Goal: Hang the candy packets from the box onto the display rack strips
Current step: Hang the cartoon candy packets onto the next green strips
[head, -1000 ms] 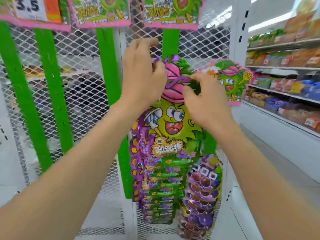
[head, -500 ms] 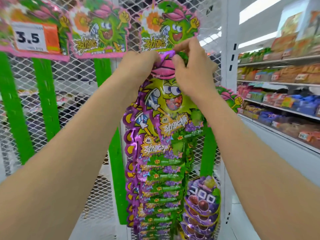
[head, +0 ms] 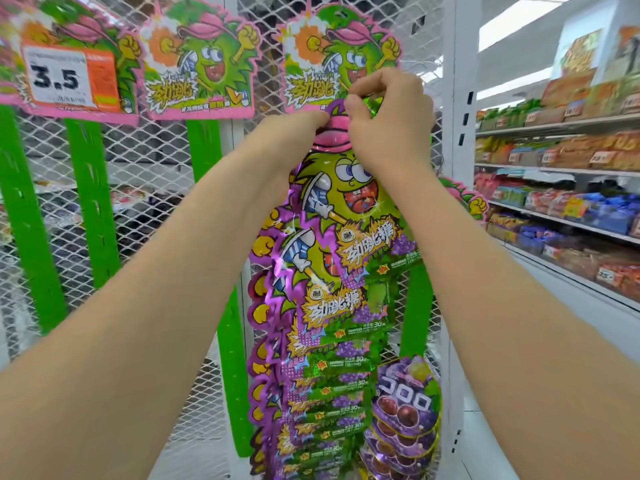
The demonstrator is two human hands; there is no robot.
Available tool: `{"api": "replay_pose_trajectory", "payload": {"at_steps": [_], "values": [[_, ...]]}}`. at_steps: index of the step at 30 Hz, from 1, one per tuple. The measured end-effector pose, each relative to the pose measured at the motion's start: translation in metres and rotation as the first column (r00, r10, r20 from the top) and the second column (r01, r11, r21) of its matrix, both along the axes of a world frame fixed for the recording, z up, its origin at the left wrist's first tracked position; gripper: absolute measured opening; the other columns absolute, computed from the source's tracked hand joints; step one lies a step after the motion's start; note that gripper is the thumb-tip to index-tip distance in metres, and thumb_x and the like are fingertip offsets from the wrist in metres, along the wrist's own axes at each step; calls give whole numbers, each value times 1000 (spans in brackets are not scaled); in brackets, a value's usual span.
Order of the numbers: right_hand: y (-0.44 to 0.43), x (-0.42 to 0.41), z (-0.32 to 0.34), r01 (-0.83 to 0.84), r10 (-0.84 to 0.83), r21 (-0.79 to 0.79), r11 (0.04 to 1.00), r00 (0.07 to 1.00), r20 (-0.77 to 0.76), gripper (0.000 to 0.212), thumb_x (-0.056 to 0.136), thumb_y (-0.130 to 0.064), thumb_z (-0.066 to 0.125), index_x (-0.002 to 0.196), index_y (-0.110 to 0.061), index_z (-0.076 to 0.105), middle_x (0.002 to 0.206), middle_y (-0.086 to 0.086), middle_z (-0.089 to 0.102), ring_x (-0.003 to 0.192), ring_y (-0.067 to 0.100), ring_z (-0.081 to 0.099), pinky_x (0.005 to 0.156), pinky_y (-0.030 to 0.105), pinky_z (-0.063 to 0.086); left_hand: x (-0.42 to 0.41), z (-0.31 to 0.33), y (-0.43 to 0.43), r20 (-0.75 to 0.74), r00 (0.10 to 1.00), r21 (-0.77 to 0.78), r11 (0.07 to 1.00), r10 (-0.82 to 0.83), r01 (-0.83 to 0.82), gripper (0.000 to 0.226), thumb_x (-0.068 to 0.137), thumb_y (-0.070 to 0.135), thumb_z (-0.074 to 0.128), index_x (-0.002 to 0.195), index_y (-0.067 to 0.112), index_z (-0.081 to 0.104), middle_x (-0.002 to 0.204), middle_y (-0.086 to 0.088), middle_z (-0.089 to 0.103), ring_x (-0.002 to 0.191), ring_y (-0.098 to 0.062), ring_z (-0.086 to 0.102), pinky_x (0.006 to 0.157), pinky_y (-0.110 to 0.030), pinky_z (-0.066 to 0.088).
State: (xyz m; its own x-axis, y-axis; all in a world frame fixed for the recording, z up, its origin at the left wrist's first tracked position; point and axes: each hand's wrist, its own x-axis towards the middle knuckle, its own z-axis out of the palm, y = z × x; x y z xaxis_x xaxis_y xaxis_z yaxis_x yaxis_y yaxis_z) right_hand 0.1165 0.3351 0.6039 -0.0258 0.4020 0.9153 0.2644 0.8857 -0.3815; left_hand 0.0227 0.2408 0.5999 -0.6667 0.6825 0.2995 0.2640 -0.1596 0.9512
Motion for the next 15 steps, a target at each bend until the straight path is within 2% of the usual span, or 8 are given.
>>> {"api": "replay_pose_trajectory", "payload": {"at_steps": [2, 4, 6, 7, 9, 11, 13, 15], "values": [[-2, -1, -1, 29, -29, 11, 1000, 1000, 3, 5, 90, -29, 69, 91, -33, 67, 92, -20, 65, 98, 8, 67, 101, 47, 48, -1, -1, -1, 3, 1000, 8, 1000, -2, 2, 25, 87, 51, 75, 89, 27, 67, 103, 4, 70, 101, -17, 66, 100, -40, 54], [-5, 1, -4, 79, -79, 15, 997, 996, 27, 5, 92, -30, 69, 95, -33, 67, 91, -20, 61, 102, 10, 65, 101, 42, 45, -2, -1, -2, -7, 1000, -2, 1000, -3, 3, 28, 82, 53, 76, 89, 26, 75, 109, 1, 76, 106, -23, 71, 101, -45, 56], [-5, 2, -10, 94, -95, 14, 995, 995, 44, 4, 94, -30, 68, 98, -32, 69, 90, -20, 59, 102, 13, 64, 99, 40, 43, -2, 0, -5, -45, 999, -19, 1000, 0, -1, 29, 89, 51, 76, 78, 24, 75, 104, 3, 77, 103, -21, 72, 97, -38, 56], [-5, 3, -15, 87, -88, 18, 996, 995, 46, 5, 94, -30, 68, 99, -30, 69, 90, -20, 58, 99, 12, 62, 98, 41, 42, -3, 0, -6, -69, 998, -28, 1000, 6, -8, 31, 92, 51, 74, 78, 23, 71, 100, 4, 74, 100, -20, 69, 91, -34, 53], [-3, 3, -25, 67, -68, 43, 997, 997, 45, 8, 94, -31, 67, 100, -27, 70, 89, -20, 59, 97, 13, 63, 99, 43, 44, -2, -2, -9, -137, 990, -40, 999, 19, -25, 32, 99, 51, 68, 89, 22, 64, 97, 6, 62, 88, -13, 58, 77, -29, 48], [-3, 3, -31, 39, -42, 63, 997, 998, 41, 10, 95, -30, 65, 101, -25, 71, 89, -20, 59, 98, 16, 65, 98, 47, 46, -3, -3, -10, -209, 978, -25, 1000, 9, -14, 25, 104, 48, 62, 109, 24, 66, 95, 7, 58, 80, -8, 52, 68, -24, 44], [-3, 5, -33, 17, -21, 83, 996, 999, 47, 12, 95, -29, 65, 103, -22, 71, 91, -18, 61, 99, 17, 65, 97, 46, 46, -2, -6, -11, -282, 959, -1, 1000, 19, -20, 28, 106, 44, 59, 121, 23, 72, 97, 8, 62, 84, -9, 56, 74, -22, 43], [-1, 6, -37, 3, -12, 120, 993, 997, 74, 16, 95, -27, 66, 107, -18, 70, 98, -11, 68, 101, 19, 65, 95, 39, 46, -4, -14, -11, -375, 924, 57, 996, 79, -62, 26, 107, 37, 59, 116, 21, 77, 97, 6, 66, 84, -9, 58, 74, -19, 45]]}}
